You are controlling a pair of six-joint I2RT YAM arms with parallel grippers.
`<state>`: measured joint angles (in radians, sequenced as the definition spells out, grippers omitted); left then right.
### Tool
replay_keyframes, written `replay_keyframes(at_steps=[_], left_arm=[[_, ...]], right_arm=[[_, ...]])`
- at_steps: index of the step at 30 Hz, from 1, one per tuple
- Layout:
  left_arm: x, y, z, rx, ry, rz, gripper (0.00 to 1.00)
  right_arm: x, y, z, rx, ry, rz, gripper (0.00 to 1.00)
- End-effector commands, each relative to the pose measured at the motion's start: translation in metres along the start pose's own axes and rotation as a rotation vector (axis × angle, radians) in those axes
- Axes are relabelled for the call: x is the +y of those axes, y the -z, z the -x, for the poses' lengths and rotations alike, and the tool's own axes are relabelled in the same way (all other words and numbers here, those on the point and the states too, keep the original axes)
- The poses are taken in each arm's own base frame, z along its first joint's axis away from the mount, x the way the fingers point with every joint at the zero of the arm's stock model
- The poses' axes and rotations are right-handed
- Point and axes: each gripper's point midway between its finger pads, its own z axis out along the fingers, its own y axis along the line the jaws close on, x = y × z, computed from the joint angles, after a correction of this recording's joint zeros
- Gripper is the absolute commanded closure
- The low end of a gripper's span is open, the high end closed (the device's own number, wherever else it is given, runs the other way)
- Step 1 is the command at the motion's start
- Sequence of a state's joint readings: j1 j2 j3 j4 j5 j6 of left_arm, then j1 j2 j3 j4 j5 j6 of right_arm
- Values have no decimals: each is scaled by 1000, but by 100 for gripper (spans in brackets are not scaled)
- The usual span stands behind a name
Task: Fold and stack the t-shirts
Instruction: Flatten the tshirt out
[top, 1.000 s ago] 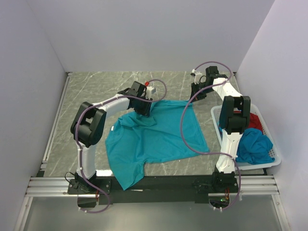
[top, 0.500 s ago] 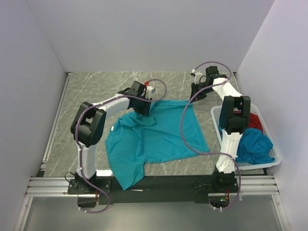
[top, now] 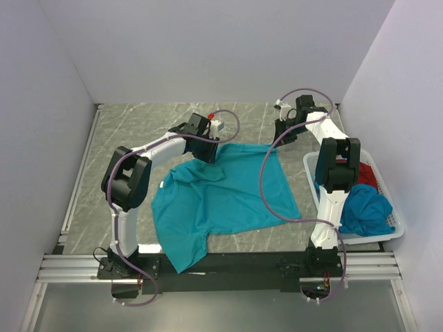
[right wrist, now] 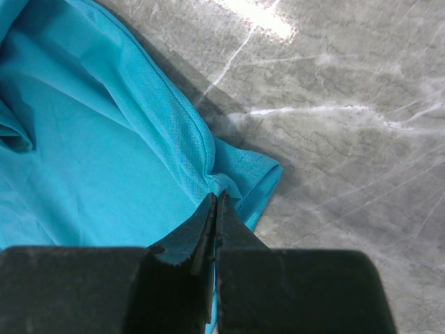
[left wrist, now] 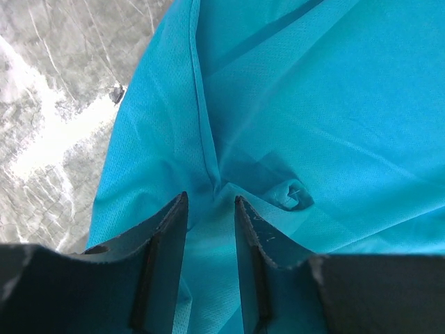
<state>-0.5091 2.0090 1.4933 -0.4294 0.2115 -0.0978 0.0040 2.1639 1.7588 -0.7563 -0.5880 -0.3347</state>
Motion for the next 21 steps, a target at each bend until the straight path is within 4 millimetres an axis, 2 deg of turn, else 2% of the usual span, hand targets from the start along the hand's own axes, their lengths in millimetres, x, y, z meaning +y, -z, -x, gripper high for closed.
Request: replay_keyframes(at_steps=[1,6,8,9,13,16,18,19,21], left_arm=[[-4,21,28,-71,-23,1,61],[-3,17,25,-60,-24,2,66],[-3,16,26,-59,-25,-1,71],[-4,15,26,-59,-25,-5,76],[-5,14,26,-53,-26,-11,86],[-5,15,27,-55,-30,-13,88],[-4,17,28,-57,-31,-8,84],[-4,17,29,-60,-32,-7,75],[-4,19,30,-65,-34,-6,69]], right_arm=[[8,11,8,-22,25,8,100],[8,12,9,-23,25,8,100],[8,11,8,-22,23,8,100],[8,11,9,-24,26,7,100],[7,11,8,-21,24,7,100],[7,11,8,-22,25,6,100],[7,11,8,-21,24,6,100],[8,11,8,-19,24,7,100],[7,11,8,-21,23,8,100]])
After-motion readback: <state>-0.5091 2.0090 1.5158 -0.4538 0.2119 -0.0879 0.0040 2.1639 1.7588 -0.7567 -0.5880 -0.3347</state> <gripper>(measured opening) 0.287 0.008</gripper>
